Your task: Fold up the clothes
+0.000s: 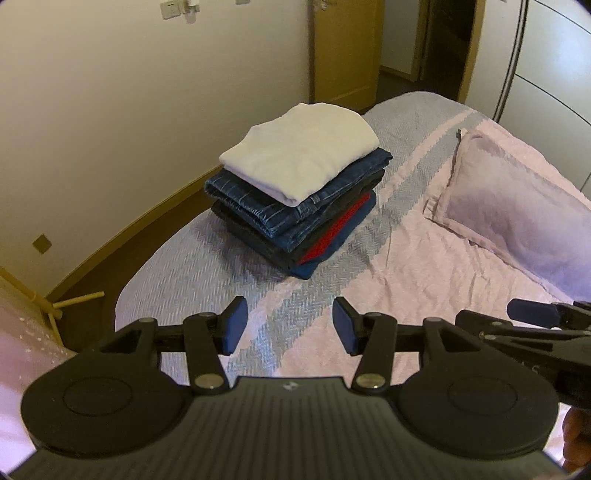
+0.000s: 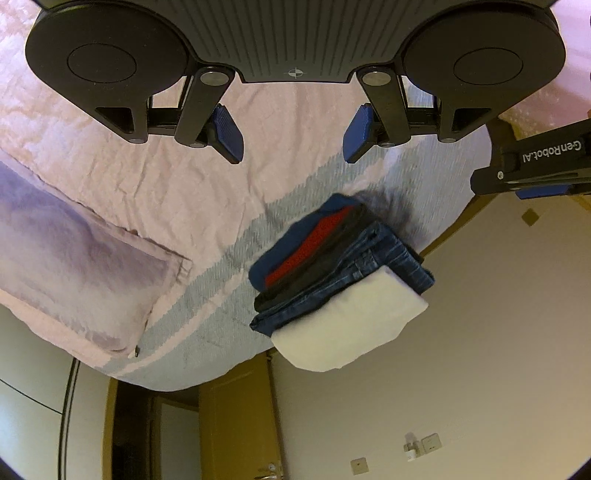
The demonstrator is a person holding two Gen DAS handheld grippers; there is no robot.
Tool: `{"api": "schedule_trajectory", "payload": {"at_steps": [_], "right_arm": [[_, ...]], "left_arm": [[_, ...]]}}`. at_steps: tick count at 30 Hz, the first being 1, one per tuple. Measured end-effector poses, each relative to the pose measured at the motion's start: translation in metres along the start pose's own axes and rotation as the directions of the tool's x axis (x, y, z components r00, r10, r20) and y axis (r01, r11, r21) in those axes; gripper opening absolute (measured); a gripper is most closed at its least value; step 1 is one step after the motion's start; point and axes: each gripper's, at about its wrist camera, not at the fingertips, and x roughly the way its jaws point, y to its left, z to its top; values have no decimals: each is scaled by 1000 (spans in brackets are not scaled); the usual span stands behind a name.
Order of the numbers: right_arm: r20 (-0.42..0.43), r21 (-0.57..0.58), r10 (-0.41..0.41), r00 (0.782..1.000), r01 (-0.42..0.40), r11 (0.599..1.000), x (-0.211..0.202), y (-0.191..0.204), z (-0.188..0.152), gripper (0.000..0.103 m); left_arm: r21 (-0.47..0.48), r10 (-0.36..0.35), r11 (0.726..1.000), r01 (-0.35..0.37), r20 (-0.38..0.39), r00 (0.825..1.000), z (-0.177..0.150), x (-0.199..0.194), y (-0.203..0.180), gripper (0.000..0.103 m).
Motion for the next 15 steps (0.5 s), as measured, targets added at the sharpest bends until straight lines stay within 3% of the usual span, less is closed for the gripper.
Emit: {"api": "schedule_trajectory", "payload": {"at_steps": [15], "right_arm": [[-33,-123,39,999,-43,992,-15,-14,2,63]], "left_arm": [[-81,42,996,-44,-24,999,-27,-21,-29,47]]}}
